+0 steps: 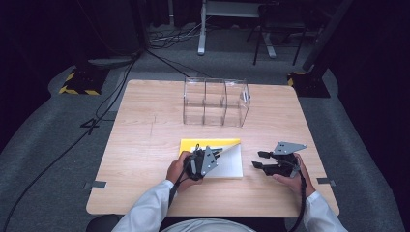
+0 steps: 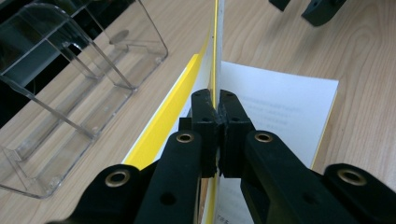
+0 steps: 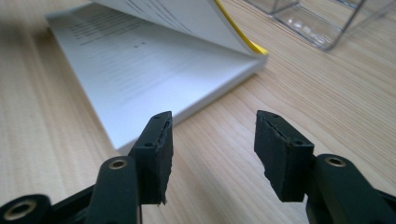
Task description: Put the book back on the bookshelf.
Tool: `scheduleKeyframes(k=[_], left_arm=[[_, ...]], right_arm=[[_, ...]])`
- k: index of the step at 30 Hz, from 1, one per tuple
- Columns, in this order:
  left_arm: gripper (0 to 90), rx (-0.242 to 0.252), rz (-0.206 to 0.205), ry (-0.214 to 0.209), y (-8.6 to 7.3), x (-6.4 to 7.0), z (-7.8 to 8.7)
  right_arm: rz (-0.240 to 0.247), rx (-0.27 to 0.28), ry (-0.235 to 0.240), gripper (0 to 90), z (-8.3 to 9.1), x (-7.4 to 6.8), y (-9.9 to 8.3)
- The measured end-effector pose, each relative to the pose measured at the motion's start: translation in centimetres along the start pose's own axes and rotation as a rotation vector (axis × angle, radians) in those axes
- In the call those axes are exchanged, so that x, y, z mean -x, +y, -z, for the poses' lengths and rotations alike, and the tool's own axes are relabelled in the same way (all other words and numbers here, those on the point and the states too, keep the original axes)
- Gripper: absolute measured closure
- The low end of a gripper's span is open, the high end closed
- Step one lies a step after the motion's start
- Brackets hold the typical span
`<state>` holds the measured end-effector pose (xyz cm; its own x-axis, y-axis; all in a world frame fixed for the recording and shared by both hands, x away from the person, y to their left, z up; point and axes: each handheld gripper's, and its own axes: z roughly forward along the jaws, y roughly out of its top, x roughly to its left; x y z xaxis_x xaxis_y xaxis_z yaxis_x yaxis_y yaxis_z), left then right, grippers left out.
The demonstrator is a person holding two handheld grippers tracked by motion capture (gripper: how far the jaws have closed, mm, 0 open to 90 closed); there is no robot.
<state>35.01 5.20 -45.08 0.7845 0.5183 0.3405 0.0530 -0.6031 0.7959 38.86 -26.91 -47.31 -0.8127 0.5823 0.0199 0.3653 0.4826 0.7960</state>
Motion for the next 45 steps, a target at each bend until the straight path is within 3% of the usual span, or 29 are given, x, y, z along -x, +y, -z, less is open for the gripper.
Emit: scheduleKeyframes(k=[6,14,20,24,26,31,34,36,38,45], left_arm=[[87.4,0.033,0.016,-0.029,0.3,-0.8,1.2],[87.3,0.101,0.043,-0.068,0.8,-2.1,3.0],[87.3,0.158,0.076,-0.106,0.5,-2.9,3.8],[87.3,0.174,0.074,-0.126,0.2,-3.1,4.0],[87.3,0.180,0.079,-0.138,0.1,-3.2,4.1],[87.3,0.183,0.075,-0.163,-0.1,-3.2,4.0],[87.3,0.194,0.089,-0.176,-0.3,-3.3,4.0],[87.2,0.200,0.100,-0.186,-0.4,-3.5,4.1],[87.2,0.207,0.120,-0.221,-0.7,-3.7,4.1],[87.0,0.213,0.164,-0.331,-1.8,-4.6,4.0]], right_arm=[[-0.012,0.010,-0.004,46.4,-0.1,0.7,-0.1],[0.015,0.018,0.003,44.3,-0.5,0.8,0.3],[0.041,0.023,0.008,43.7,-1.2,1.1,0.6],[0.055,0.029,0.031,43.2,-2.3,1.2,0.6],[0.087,0.015,0.025,42.2,-2.9,1.0,0.7],[0.112,0.051,0.023,35.5,-4.1,0.7,1.1],[0.117,0.090,0.010,31.5,-4.0,0.4,1.4],[0.101,0.128,0.027,31.1,-3.7,0.5,1.4],[0.103,0.164,0.028,31.0,-3.3,0.4,1.6],[0.180,0.185,0.051,31.0,-3.3,-0.7,2.1]])
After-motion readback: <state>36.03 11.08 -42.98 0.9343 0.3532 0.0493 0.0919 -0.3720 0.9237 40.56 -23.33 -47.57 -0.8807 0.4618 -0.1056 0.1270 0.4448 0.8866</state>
